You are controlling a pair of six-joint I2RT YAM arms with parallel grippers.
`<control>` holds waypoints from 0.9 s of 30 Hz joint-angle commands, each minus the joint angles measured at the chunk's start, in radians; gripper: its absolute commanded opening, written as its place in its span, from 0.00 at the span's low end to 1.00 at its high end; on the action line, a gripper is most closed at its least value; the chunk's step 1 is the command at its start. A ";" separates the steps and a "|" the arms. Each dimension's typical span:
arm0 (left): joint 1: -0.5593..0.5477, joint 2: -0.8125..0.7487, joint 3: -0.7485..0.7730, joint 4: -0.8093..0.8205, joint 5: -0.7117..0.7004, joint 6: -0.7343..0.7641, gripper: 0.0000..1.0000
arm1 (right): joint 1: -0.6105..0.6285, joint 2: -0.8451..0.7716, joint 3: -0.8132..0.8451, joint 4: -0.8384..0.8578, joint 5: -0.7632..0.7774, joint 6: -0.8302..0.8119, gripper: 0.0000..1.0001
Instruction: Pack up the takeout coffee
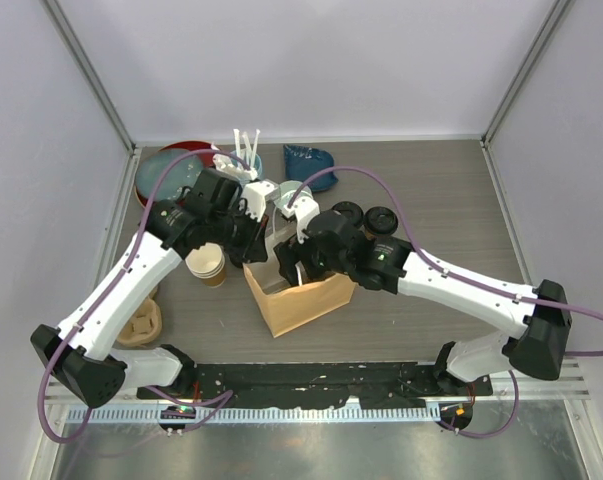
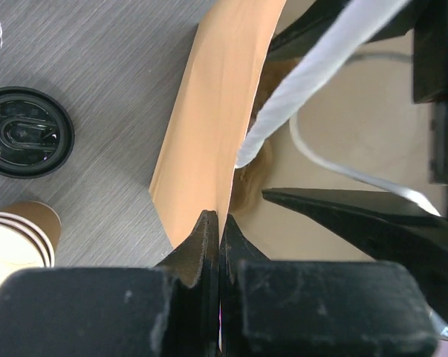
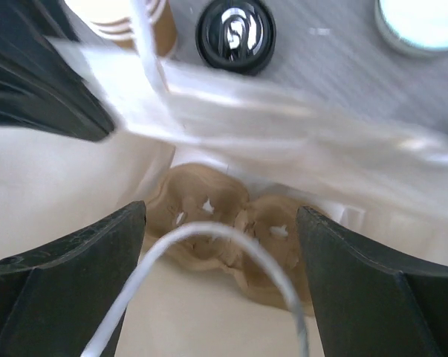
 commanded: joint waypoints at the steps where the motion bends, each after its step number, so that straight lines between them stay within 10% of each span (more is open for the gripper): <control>1: -0.003 -0.012 0.036 -0.032 0.066 0.043 0.00 | 0.003 -0.076 0.092 0.097 -0.009 -0.062 0.89; 27: -0.003 -0.025 0.017 -0.069 0.144 0.125 0.00 | -0.171 -0.184 0.430 -0.065 0.168 -0.116 0.94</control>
